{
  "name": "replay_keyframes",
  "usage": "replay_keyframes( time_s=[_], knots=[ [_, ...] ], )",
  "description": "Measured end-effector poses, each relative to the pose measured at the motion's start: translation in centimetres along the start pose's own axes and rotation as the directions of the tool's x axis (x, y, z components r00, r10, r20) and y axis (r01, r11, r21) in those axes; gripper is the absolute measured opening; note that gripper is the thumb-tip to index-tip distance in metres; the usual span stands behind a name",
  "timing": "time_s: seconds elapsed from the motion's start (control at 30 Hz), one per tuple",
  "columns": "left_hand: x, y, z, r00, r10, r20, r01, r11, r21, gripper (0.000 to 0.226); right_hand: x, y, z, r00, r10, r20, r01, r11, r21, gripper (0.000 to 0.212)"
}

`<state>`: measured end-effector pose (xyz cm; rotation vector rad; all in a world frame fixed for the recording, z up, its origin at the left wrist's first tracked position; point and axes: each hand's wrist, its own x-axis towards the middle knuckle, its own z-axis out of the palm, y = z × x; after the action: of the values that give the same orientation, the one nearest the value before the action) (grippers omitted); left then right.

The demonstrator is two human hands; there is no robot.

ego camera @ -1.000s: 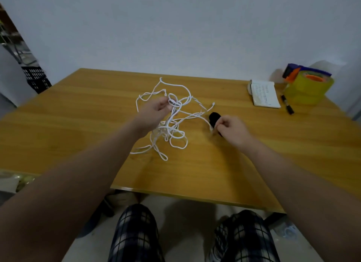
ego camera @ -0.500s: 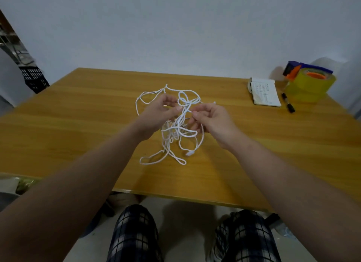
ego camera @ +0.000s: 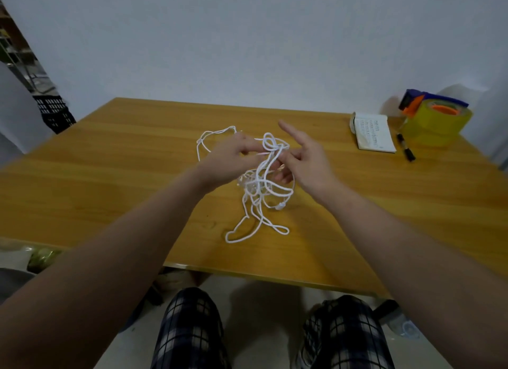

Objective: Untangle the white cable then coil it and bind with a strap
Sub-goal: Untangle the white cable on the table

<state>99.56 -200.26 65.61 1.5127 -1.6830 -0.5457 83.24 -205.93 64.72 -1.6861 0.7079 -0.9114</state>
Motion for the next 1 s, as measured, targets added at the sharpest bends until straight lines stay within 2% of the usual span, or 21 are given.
replay_keyframes(
  time_s=[0.1,0.2,0.27,0.3,0.37,0.5,0.57,0.63,0.73,0.77,0.83,0.87,0.9,0.93,0.97,1.0],
  knots=[
    [0.3,0.4,0.0,0.996,0.079,0.035,-0.085,0.968,0.235,0.024,0.0,-0.5,0.0,0.996,0.083,-0.029,-0.081,0.994,0.071,0.037],
    [0.4,1.8,0.3,0.990,0.137,-0.020,-0.118,0.913,0.390,0.018,0.3,-1.6,0.0,0.968,0.249,0.030,-0.251,0.958,0.141,0.024],
    [0.4,2.7,0.3,0.982,0.186,-0.044,-0.147,0.883,0.446,0.017,0.4,-2.0,-0.5,0.974,0.219,0.061,-0.215,0.975,-0.058,0.025],
    [0.7,2.6,0.1,0.979,0.186,-0.086,-0.132,0.894,0.429,0.017,0.4,-2.0,-0.8,0.981,0.179,0.072,-0.164,0.971,-0.174,0.024],
    [1.4,2.0,-1.1,0.954,0.132,-0.269,-0.045,0.951,0.306,0.016,0.2,-1.5,-1.7,0.988,0.147,0.056,-0.126,0.954,-0.273,0.022],
    [1.4,-0.2,-2.9,0.861,0.024,-0.509,0.042,0.992,0.117,0.012,-0.7,0.9,-5.0,0.970,0.243,0.004,-0.242,0.968,-0.064,0.019],
    [1.3,-0.4,-3.1,0.802,-0.052,-0.595,0.024,0.998,-0.056,0.010,-1.3,2.6,-6.1,0.953,0.302,-0.022,-0.303,0.947,-0.112,0.019],
    [1.5,0.2,-3.0,0.832,-0.061,-0.551,-0.012,0.992,-0.128,0.010,-1.8,3.3,-6.5,0.915,0.402,-0.025,-0.399,0.895,-0.198,0.025],
    [2.0,1.4,-2.4,0.881,0.020,-0.472,-0.042,0.998,-0.036,0.011,-1.4,1.6,-5.8,0.866,0.500,-0.030,-0.487,0.826,-0.283,0.044],
    [2.1,2.0,-2.3,0.890,0.026,-0.456,-0.043,0.999,-0.028,0.011,-1.0,0.9,-5.5,0.884,0.459,-0.086,-0.457,0.813,-0.361,0.048],
    [2.0,3.4,-2.1,0.922,0.034,-0.385,-0.081,0.991,-0.105,0.010,-0.6,-0.6,-4.7,0.961,0.180,-0.211,-0.276,0.696,-0.663,0.054],
    [1.9,4.0,-2.1,0.935,0.043,-0.353,-0.103,0.983,-0.152,0.010,-0.6,-1.2,-4.4,0.986,0.024,-0.165,-0.137,0.678,-0.722,0.055],
    [1.7,4.7,-2.0,0.939,0.051,-0.341,-0.120,0.976,-0.183,0.011,-0.8,-1.8,-4.0,0.998,-0.043,-0.041,0.003,0.721,-0.693,0.054],
    [1.6,5.3,-2.0,0.937,0.051,-0.346,-0.130,0.969,-0.208,0.012,-0.9,-2.2,-3.6,0.993,-0.013,0.117,0.080,0.805,-0.588,0.055],
    [1.5,5.8,-2.1,0.936,0.036,-0.349,-0.131,0.959,-0.251,0.013,-1.2,-2.4,-3.0,0.959,0.076,0.272,0.065,0.877,-0.477,0.057],
    [1.4,6.3,-2.1,0.942,0.004,-0.335,-0.118,0.940,-0.320,0.015,-1.3,-2.0,-2.5,0.914,0.153,0.377,0.027,0.901,-0.433,0.061]
  ],
)
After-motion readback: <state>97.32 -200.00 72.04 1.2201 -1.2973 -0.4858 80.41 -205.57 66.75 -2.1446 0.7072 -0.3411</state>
